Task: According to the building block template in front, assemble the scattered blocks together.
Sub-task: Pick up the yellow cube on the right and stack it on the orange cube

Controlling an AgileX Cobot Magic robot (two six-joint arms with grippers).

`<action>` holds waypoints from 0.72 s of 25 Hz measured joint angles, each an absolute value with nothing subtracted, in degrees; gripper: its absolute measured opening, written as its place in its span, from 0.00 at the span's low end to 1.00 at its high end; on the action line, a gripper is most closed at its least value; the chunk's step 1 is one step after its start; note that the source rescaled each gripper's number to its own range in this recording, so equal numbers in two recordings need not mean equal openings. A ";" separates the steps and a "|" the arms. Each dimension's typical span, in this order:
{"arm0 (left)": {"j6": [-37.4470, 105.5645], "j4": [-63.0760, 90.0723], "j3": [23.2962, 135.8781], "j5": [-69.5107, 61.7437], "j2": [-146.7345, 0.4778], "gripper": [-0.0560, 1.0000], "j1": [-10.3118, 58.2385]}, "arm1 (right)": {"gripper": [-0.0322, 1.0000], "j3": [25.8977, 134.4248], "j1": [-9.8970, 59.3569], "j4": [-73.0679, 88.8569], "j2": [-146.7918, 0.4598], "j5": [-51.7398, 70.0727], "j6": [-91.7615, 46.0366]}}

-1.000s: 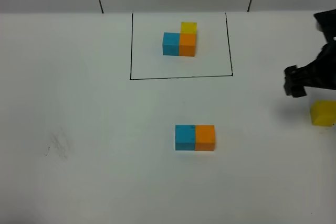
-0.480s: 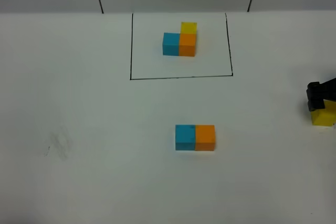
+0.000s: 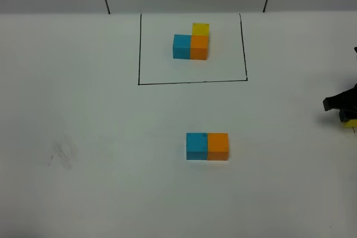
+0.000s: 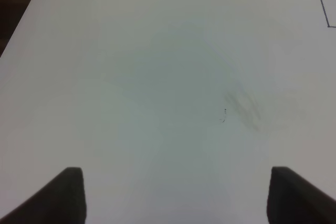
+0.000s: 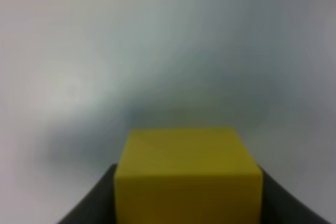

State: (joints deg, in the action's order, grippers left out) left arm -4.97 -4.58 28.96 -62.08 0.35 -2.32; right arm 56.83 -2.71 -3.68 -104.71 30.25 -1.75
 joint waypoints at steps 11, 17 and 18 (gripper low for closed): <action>-4.97 -4.58 28.96 -62.08 0.35 0.62 -2.32 | 0.19 64.72 12.35 -3.76 -94.92 37.04 16.59; -4.97 -4.58 28.96 -62.08 0.35 0.62 -2.32 | 0.19 70.51 22.61 -3.49 -102.95 40.89 26.93; -4.97 -4.58 28.96 -62.08 0.35 0.62 -2.32 | 0.19 71.44 24.01 -3.49 -104.71 41.48 29.52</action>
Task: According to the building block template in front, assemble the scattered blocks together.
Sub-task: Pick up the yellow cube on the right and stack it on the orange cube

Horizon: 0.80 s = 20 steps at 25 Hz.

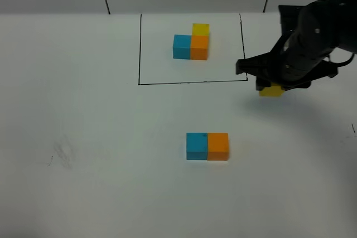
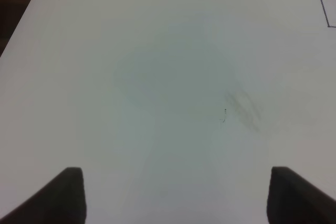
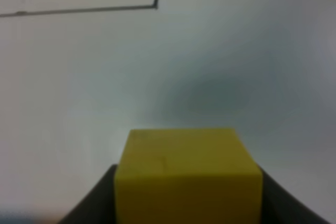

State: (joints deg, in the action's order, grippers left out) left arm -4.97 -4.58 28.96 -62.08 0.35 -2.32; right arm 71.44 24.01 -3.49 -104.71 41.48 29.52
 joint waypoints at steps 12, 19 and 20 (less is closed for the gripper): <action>-4.97 -4.58 28.96 -62.08 0.35 0.62 -2.32 | 0.19 78.00 34.92 -9.85 -113.81 45.13 51.76; -4.97 -4.58 28.96 -62.08 0.35 0.62 -2.32 | 0.19 78.19 40.16 -15.90 -113.81 45.59 57.45; -4.97 -4.58 28.96 -62.08 0.35 0.62 -2.32 | 0.19 78.19 40.44 -15.95 -113.81 45.53 57.66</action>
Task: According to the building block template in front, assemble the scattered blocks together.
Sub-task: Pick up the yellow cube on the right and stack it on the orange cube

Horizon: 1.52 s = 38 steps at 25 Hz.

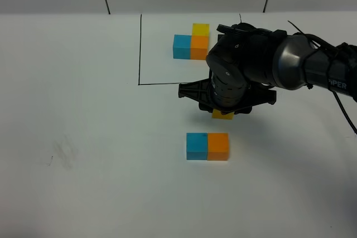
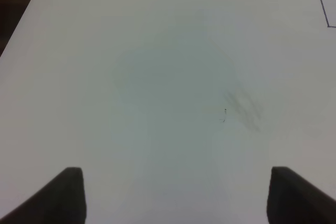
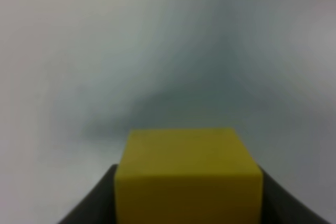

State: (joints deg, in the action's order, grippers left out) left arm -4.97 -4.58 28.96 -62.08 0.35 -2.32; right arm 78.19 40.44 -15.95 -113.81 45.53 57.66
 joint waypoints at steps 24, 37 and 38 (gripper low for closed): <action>-5.16 -4.58 28.96 -62.08 0.35 0.62 -2.32 | 0.19 78.31 41.37 -13.66 -118.47 46.90 57.75; -5.11 -4.58 28.96 -62.08 0.35 0.62 -2.32 | 0.19 78.37 41.37 -12.48 -121.54 43.95 57.47; -5.11 -4.58 28.96 -62.08 0.35 0.62 -2.32 | 0.19 78.37 41.37 -12.43 -121.66 43.90 57.47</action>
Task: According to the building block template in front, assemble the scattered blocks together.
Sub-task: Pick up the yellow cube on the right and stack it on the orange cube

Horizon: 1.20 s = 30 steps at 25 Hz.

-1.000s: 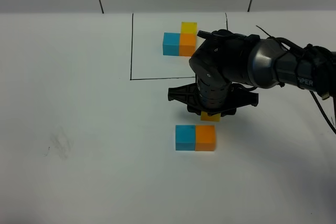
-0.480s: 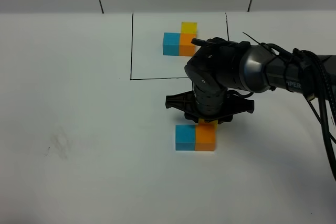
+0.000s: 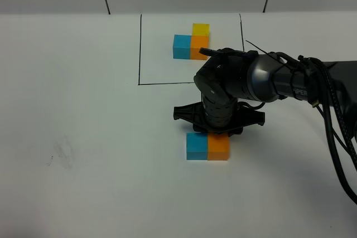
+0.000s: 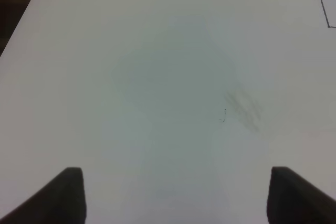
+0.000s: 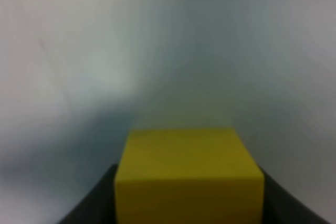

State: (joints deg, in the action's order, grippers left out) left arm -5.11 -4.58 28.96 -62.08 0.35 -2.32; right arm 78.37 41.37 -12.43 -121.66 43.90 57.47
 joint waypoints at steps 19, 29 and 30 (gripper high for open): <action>-5.11 -4.58 28.96 -62.08 0.35 0.62 -2.32 | 0.19 78.48 41.37 -11.81 -121.71 43.95 56.19; -5.11 -4.58 28.96 -62.08 0.35 0.62 -2.32 | 0.41 78.60 41.37 -10.10 -122.22 43.33 52.10; -5.11 -4.58 28.96 -62.08 0.35 0.62 -2.32 | 0.46 78.60 41.37 -10.10 -122.22 43.33 51.61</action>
State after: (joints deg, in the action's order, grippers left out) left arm -5.11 -4.58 28.96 -62.08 0.35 -2.32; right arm 78.60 41.37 -10.10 -122.22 43.33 51.61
